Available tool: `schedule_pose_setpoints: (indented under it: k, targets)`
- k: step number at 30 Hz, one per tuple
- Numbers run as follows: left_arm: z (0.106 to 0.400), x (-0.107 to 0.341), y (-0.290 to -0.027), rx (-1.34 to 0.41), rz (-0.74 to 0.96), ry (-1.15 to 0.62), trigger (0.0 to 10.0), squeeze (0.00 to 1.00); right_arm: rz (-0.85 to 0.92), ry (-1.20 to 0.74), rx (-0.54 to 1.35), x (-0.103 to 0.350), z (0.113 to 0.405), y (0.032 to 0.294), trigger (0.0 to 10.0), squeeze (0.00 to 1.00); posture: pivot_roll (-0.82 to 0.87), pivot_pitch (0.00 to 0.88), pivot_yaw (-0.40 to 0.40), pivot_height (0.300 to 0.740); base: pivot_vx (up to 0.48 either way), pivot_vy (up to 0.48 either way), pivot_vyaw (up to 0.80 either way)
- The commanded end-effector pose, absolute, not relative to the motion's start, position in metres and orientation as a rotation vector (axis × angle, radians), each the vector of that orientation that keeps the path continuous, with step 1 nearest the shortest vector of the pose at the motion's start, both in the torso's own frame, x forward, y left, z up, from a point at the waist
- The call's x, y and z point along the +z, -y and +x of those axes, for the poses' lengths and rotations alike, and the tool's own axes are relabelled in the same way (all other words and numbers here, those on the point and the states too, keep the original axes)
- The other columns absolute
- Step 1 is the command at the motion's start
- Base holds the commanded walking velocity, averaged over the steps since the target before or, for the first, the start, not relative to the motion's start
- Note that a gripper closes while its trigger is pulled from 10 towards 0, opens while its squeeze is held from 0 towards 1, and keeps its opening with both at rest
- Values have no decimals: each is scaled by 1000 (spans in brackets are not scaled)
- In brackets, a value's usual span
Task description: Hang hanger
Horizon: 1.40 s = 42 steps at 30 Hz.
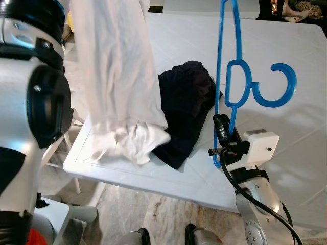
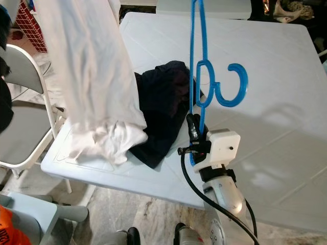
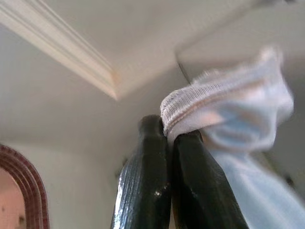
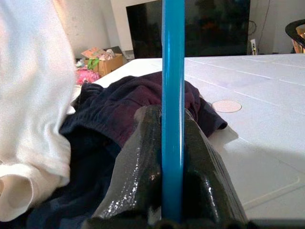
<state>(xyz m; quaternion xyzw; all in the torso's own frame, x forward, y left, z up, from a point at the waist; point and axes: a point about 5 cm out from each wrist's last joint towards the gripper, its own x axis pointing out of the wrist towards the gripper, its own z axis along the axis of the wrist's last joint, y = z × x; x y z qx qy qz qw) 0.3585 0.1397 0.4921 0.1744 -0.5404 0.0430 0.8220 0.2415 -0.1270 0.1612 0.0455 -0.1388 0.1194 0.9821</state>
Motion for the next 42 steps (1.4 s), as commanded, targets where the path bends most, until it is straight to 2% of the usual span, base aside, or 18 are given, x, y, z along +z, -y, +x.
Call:
schedule_pose_setpoints:
  k: [1,2,4,8,9,10,13,19,20,23,28,31,33,35,37,42]
  targets:
    - [381,446,-142,48,420,1010,10000,0,94,133,234,133,238,125,10000,0,-129,225,92,740,0,0,0]
    - [388,426,-142,33,427,959,10000,0,95,133,234,133,238,125,10000,0,-129,225,92,740,0,0,0]
    - [405,357,-149,-8,403,760,10000,0,94,138,234,135,239,126,10000,0,-133,223,86,740,0,0,0]
    - [411,270,-155,-56,347,486,10000,0,84,139,238,137,241,130,10000,0,-130,224,66,740,0,0,0]
    - [411,248,-156,-72,304,403,10000,596,80,137,247,137,242,130,10000,0,-124,223,55,740,0,0,0]
    - [410,231,-156,-104,270,331,10000,1000,76,134,257,137,243,130,10000,0,-120,221,47,740,0,0,0]
    - [407,211,-151,-197,241,247,10000,1000,73,133,277,137,244,128,10000,0,-113,222,41,740,0,0,0]
    - [405,208,-149,-315,239,236,10000,1000,69,135,300,138,248,125,10000,0,-95,211,35,740,0,0,0]
    - [404,207,-143,-414,219,214,10000,1000,71,135,304,137,249,124,10000,0,-92,207,39,740,0,0,0]
    - [402,198,-140,-515,245,131,10000,1000,73,133,307,136,249,122,10000,0,-92,201,51,740,0,0,0]
    - [404,204,-164,-343,290,122,10000,1000,77,130,287,134,247,124,10000,0,-98,200,77,740,0,0,0]
    - [401,206,-169,-319,292,160,10000,1000,79,128,280,133,246,124,10000,0,-98,202,85,740,0,0,0]
    - [394,210,-176,-277,308,255,10000,1000,83,126,270,132,245,124,10000,0,-94,201,85,740,0,0,0]
    - [383,209,-183,-248,410,327,10000,1000,87,123,260,130,244,125,10000,0,-90,200,85,740,0,0,0]
    - [375,196,-188,-201,369,298,10000,1000,85,124,263,130,245,125,10000,0,-86,200,78,740,0,0,0]
    - [359,170,-187,-149,135,209,10000,1000,77,127,277,132,249,125,10000,0,-76,200,68,740,0,0,0]
